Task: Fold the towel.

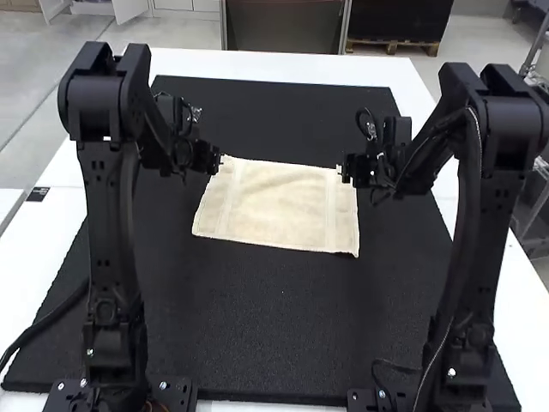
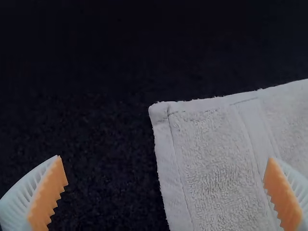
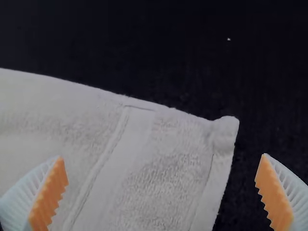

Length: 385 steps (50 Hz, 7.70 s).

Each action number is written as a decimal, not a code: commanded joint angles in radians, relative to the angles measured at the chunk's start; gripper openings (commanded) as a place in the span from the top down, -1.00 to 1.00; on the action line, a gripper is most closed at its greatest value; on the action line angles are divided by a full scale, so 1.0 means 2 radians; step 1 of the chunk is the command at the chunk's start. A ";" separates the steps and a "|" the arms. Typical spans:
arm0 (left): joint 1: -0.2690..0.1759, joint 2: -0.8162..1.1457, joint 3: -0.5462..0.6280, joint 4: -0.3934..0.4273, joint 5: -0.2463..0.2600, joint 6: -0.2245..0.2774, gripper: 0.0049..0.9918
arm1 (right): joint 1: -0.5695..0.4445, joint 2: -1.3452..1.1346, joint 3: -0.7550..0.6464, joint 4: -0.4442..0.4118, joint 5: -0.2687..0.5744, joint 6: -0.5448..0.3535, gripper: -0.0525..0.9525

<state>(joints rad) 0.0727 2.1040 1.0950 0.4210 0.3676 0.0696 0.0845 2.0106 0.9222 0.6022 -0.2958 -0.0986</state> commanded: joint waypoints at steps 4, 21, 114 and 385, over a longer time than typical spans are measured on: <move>-0.004 0.008 0.023 0.003 0.009 0.000 -0.93 | -0.005 0.014 0.022 0.004 -0.010 0.007 -0.90; -0.019 0.032 0.051 -0.002 0.018 -0.001 -0.93 | -0.008 0.031 0.033 0.004 -0.010 0.011 -0.90; -0.025 0.095 0.138 -0.097 0.020 0.014 -0.88 | -0.018 0.045 0.044 0.002 -0.022 0.012 -0.90; -0.011 0.062 0.112 -0.091 0.097 0.007 0.96 | -0.031 0.117 0.097 -0.020 -0.063 0.029 0.93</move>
<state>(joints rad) 0.0395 2.2917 1.3422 0.2329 0.5430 0.0883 0.0391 2.2333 1.1263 0.5518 -0.3973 -0.0528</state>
